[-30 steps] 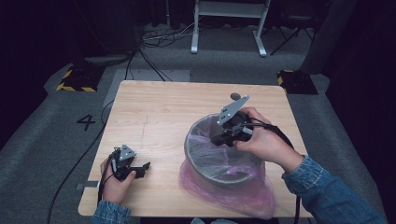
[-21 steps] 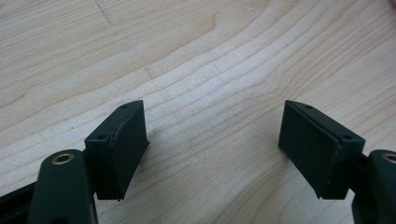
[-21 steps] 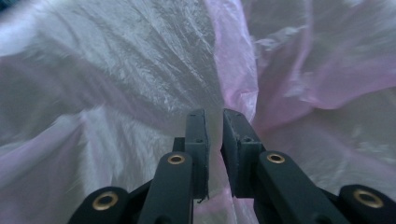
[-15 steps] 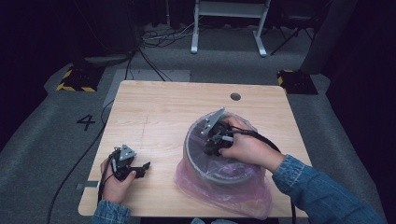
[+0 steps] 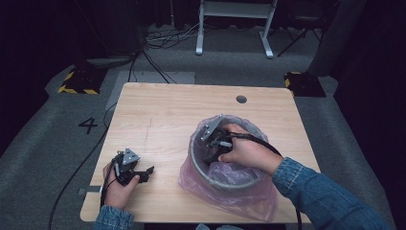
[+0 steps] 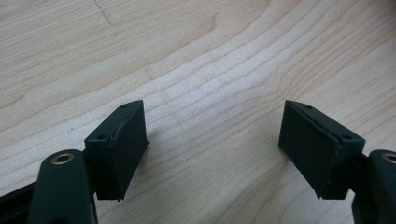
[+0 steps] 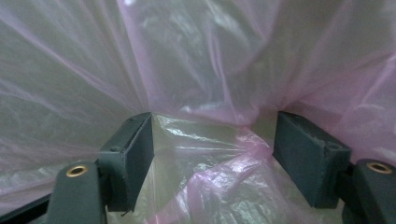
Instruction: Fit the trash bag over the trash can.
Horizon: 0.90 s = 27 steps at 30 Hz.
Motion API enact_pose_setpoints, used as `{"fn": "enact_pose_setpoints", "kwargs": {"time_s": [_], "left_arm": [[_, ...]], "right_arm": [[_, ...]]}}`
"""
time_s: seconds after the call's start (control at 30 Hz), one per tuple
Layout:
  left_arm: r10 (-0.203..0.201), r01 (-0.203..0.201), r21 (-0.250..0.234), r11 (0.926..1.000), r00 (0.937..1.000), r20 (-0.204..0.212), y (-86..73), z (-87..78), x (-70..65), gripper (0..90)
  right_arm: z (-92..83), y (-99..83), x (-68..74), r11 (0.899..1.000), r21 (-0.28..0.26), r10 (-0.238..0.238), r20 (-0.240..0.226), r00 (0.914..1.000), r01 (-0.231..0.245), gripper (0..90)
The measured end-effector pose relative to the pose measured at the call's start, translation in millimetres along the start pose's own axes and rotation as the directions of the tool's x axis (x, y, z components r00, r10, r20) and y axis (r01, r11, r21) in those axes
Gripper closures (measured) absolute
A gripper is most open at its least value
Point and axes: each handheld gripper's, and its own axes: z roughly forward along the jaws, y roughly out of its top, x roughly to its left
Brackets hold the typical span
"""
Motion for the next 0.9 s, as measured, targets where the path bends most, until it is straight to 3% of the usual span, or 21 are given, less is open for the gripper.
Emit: {"fn": "enact_pose_setpoints", "kwargs": {"time_s": [0.23,0.33,0.4,0.5,0.6,0.8,0.9], "left_arm": [[-0.001,0.001,0.002,1.0000,1.0000,-0.001,0.4,0.3,-0.2,23.2],[-0.001,0.001,0.003,1.0000,1.0000,-0.001,0.4,0.3,-0.1,23.2],[-0.001,0.001,0.003,1.0000,1.0000,-0.001,0.4,0.2,-0.2,23.2],[-0.001,0.001,0.003,1.0000,1.0000,-0.001,0.4,0.2,-0.2,23.2],[-0.002,0.002,0.002,1.0000,1.0000,-0.002,0.4,0.3,-0.2,23.2],[-0.002,0.002,0.003,1.0000,1.0000,-0.001,1.0,0.9,-0.4,23.0],[-0.001,0.001,0.003,1.0000,1.0000,-0.001,1.1,1.0,-0.4,22.9]], "right_arm": [[16.1,-7.7,2.7,0.994,0.110,0.033,-0.032,0.9989,-0.030,23.4],[19.3,-9.8,2.4,0.993,0.115,0.019,-0.051,0.9985,-0.014,23.1],[13.7,-9.4,3.5,0.994,0.104,0.036,-0.049,0.9981,-0.031,24.4],[-2.1,-7.8,1.2,0.998,0.018,0.059,-0.052,0.9969,-0.058,24.8],[-22.7,-6.5,-1.0,0.995,-0.064,0.079,-0.049,0.9957,-0.082,25.3],[-51.2,-5.1,-1.7,0.985,-0.156,0.070,-0.043,0.9966,-0.076,29.7],[-64.7,-4.4,1.5,0.983,-0.179,0.041,-0.053,0.9977,-0.050,35.6]]}}
